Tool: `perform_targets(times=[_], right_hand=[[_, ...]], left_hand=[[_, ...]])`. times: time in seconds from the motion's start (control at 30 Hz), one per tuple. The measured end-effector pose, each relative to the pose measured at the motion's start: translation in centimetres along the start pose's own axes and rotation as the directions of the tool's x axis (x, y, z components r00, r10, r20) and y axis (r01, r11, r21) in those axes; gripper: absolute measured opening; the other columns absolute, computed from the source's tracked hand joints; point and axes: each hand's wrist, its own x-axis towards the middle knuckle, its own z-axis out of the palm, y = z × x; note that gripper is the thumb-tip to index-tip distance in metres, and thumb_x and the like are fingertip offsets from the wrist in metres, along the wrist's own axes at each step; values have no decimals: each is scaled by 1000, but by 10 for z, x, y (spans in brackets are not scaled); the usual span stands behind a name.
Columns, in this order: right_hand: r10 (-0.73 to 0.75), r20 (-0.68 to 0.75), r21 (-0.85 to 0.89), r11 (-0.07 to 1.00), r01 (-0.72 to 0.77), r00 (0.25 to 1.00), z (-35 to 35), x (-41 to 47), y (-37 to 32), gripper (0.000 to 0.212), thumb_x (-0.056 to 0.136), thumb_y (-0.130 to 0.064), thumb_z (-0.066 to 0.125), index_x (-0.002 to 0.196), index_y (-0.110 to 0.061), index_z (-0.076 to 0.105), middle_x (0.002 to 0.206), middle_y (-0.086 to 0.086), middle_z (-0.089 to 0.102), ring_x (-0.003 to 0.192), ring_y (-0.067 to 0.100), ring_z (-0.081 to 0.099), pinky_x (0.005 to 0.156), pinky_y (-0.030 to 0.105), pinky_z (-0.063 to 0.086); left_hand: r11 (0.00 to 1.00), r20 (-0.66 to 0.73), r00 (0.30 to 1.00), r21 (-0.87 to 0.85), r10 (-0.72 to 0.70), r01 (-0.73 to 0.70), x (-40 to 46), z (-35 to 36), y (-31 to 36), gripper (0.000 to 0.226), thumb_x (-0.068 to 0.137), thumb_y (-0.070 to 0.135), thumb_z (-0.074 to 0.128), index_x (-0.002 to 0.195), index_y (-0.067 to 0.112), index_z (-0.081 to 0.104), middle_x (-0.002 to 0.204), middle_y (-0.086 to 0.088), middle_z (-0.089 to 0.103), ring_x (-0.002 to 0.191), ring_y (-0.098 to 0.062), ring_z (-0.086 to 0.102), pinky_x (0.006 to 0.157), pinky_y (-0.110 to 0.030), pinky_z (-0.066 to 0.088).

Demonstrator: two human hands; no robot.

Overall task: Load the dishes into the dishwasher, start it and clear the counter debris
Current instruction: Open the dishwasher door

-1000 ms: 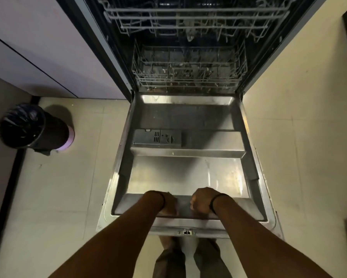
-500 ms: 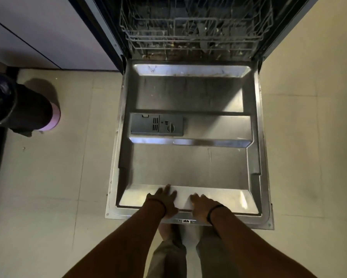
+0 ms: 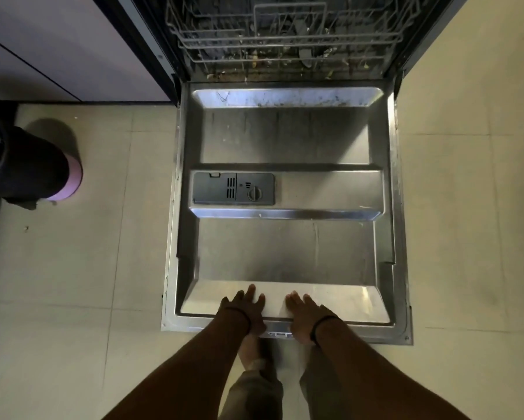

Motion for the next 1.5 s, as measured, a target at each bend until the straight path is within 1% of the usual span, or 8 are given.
perform_targets(times=[0.2,0.37,0.53,0.7,0.8,0.93,1.07,1.5], right_hand=[[-19,-165,95,995,35,986,-40,-19,-10,61,98,-34,44,152,-17,21,160,6,12,146,19,17,118,33,19],[-42,-506,55,995,80,861,-150,-88,-36,51,98,-35,43,145,-16,35,151,6,36,136,22,38,111,33,33],[-24,-909,52,984,171,416,-288,-157,-63,31,90,-24,55,118,-16,63,119,7,64,113,28,57,95,36,46],[-104,-993,-109,990,93,-56,-409,-229,-85,25,68,-4,64,92,-7,66,102,19,62,98,40,56,84,44,48],[-149,-988,-149,989,12,30,-444,-242,-87,58,74,-17,69,129,-7,52,140,19,45,130,38,39,109,46,33],[-126,-949,-143,989,-38,288,-488,-252,-82,87,88,-46,59,153,-11,12,160,14,6,147,31,4,119,43,2],[-133,-909,-161,986,-39,395,-515,-254,-75,81,83,-43,67,147,-12,29,151,12,33,139,31,28,116,43,23],[-100,-922,-144,985,-93,373,-458,-243,-63,61,82,-37,61,136,-18,44,135,8,51,125,31,46,109,42,33]], left_hand=[[998,-271,962,-56,-35,20,-26,-37,9,63,97,45,42,152,21,22,160,-8,14,142,-30,25,113,-44,24],[997,-640,766,-82,-64,15,-84,-136,14,52,95,33,46,143,17,36,150,-11,33,130,-30,38,101,-39,34],[999,-955,296,-34,-22,-34,-156,-270,9,47,61,24,77,104,11,65,105,-14,62,86,-34,61,68,-38,49],[999,-993,-113,-41,-43,-17,-241,-389,13,48,73,21,65,119,8,56,116,-16,57,103,-35,53,85,-42,43],[999,-997,66,-41,-39,-35,-259,-426,10,75,89,31,54,152,9,20,158,-16,18,145,-35,18,117,-47,19],[999,-960,280,-3,-15,44,-268,-469,-7,89,92,41,51,154,15,-9,161,-6,-13,148,-25,-9,121,-42,-2],[999,-911,409,-30,-45,44,-266,-493,-19,89,91,47,52,155,17,-3,162,-5,-5,149,-25,-5,121,-42,1],[994,-928,363,-47,-80,99,-268,-438,1,62,87,43,57,141,22,37,139,-6,48,130,-30,40,109,-42,30]])
